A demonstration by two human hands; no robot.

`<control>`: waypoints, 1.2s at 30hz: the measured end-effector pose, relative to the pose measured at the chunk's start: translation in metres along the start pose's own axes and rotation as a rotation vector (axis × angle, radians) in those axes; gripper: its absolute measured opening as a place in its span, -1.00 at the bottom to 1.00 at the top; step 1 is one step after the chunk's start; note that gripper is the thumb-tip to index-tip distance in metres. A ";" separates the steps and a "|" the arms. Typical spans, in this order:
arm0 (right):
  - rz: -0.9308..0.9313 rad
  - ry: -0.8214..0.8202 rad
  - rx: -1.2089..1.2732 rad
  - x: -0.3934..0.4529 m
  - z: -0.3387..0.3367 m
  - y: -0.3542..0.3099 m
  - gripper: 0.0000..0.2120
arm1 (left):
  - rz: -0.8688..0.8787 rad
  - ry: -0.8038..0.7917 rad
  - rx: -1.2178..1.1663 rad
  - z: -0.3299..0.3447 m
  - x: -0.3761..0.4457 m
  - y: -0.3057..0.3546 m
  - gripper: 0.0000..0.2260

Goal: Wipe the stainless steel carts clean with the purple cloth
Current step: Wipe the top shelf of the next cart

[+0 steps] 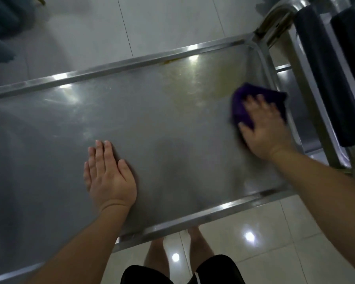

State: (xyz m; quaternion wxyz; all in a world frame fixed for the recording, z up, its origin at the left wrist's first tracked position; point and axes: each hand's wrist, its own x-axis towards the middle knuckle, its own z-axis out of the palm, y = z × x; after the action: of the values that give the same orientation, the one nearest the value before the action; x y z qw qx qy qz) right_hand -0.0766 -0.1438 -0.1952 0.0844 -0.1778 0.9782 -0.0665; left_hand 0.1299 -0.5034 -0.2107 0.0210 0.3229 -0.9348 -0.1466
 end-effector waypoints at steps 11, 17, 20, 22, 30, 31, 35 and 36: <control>0.301 0.115 0.155 0.017 0.042 -0.252 -0.26 | -0.014 -0.014 0.037 0.000 0.000 0.000 -0.41; -0.671 -0.151 -0.026 0.057 0.031 -0.223 -0.35 | -0.010 -0.011 0.038 0.003 0.000 0.001 -0.42; -0.720 -0.177 -0.051 0.090 0.011 -0.151 -0.35 | -0.003 0.005 0.025 0.003 0.000 0.000 -0.42; -0.491 -0.123 -0.039 0.108 -0.002 -0.098 -0.32 | -0.004 0.012 0.025 0.002 -0.001 0.001 -0.42; 0.783 0.156 0.178 0.142 -0.002 -0.119 -0.31 | -0.025 0.010 0.028 -0.001 0.001 0.004 -0.42; 0.823 0.157 0.223 0.149 -0.001 -0.147 -0.31 | -0.028 0.008 0.030 -0.002 0.001 0.004 -0.42; 0.400 0.041 0.139 0.154 0.018 -0.259 -0.30 | -0.032 -0.013 0.035 -0.002 0.001 0.005 -0.42; 0.211 -0.003 0.109 0.151 0.021 -0.279 -0.29 | -0.033 -0.018 0.037 -0.002 0.001 0.005 -0.42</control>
State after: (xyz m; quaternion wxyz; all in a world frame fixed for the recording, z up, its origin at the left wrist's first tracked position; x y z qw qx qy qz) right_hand -0.1181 -0.4593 -0.1928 0.1017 -0.0692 0.9863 -0.1101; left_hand 0.1264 -0.5010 -0.2072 0.0042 0.3373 -0.9320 -0.1326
